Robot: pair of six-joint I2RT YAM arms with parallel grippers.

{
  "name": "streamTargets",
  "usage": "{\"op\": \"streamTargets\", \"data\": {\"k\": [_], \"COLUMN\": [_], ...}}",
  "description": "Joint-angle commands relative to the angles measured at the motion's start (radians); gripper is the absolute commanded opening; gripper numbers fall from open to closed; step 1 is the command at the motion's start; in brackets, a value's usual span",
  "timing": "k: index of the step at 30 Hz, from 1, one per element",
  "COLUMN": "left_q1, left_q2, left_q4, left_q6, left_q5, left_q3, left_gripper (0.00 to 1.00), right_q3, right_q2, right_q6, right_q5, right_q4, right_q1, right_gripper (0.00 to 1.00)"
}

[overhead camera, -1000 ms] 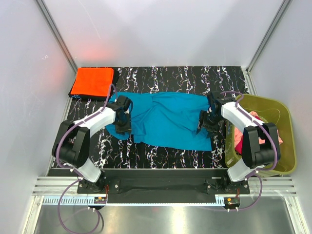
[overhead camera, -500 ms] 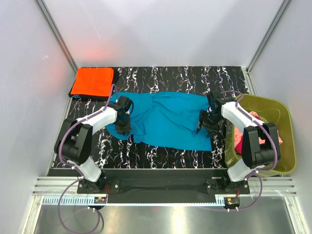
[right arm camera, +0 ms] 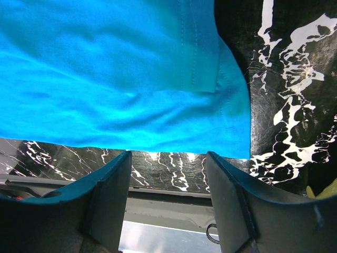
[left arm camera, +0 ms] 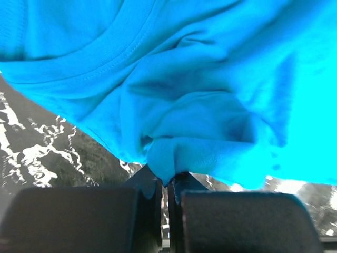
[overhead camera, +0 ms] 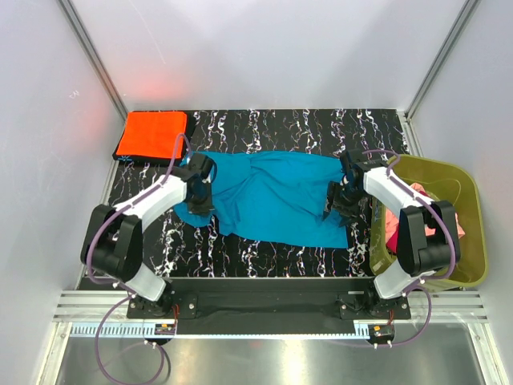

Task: Fold and stack the t-shirts
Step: Flatten the tshirt out

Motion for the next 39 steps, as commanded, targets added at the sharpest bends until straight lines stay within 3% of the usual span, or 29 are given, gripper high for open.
{"op": "streamTargets", "data": {"k": [1, 6, 13, 21, 22, 24, 27, 31, 35, 39], "left_q1": [0.004, 0.002, 0.001, -0.016, -0.028, -0.042, -0.059, -0.058, -0.027, -0.022], "left_q2": [-0.085, -0.107, 0.022, 0.384, 0.413, 0.502, 0.582, 0.456, 0.368, 0.337], "left_q4": [-0.038, -0.093, -0.162, -0.239, -0.236, -0.245, -0.317, -0.238, -0.147, -0.086], "left_q6": [-0.011, -0.013, 0.029, 0.070, 0.073, 0.089, 0.113, 0.112, 0.106, 0.107], "left_q5": [0.005, 0.046, 0.062, 0.121, 0.129, 0.135, 0.146, 0.103, 0.111, 0.075], "left_q3": [0.089, 0.162, 0.319, 0.641, 0.723, 0.805, 0.984, 0.867, 0.629, 0.534], "left_gripper": [0.00, 0.00, 0.00, 0.01, 0.07, 0.36, 0.48, 0.53, 0.44, 0.40], "right_q3": [0.019, 0.016, 0.019, 0.022, 0.021, 0.019, 0.019, 0.041, 0.058, 0.064], "right_q2": [0.004, 0.004, 0.001, 0.018, 0.022, 0.030, 0.047, 0.067, 0.081, 0.101], "right_q6": [0.013, 0.020, 0.026, 0.030, 0.032, 0.032, 0.032, 0.020, 0.017, 0.012], "right_q5": [-0.020, -0.024, -0.027, -0.032, -0.032, -0.036, -0.040, -0.036, -0.041, -0.044], "right_q4": [0.008, 0.011, 0.009, 0.008, 0.006, 0.006, 0.003, -0.008, -0.009, -0.006], "right_q1": [-0.004, -0.004, -0.004, -0.003, -0.003, -0.003, -0.003, -0.003, -0.001, -0.001], "right_gripper": [0.65, 0.65, 0.65, 0.65, 0.65, 0.65, 0.65, 0.65, 0.65, 0.65]}}
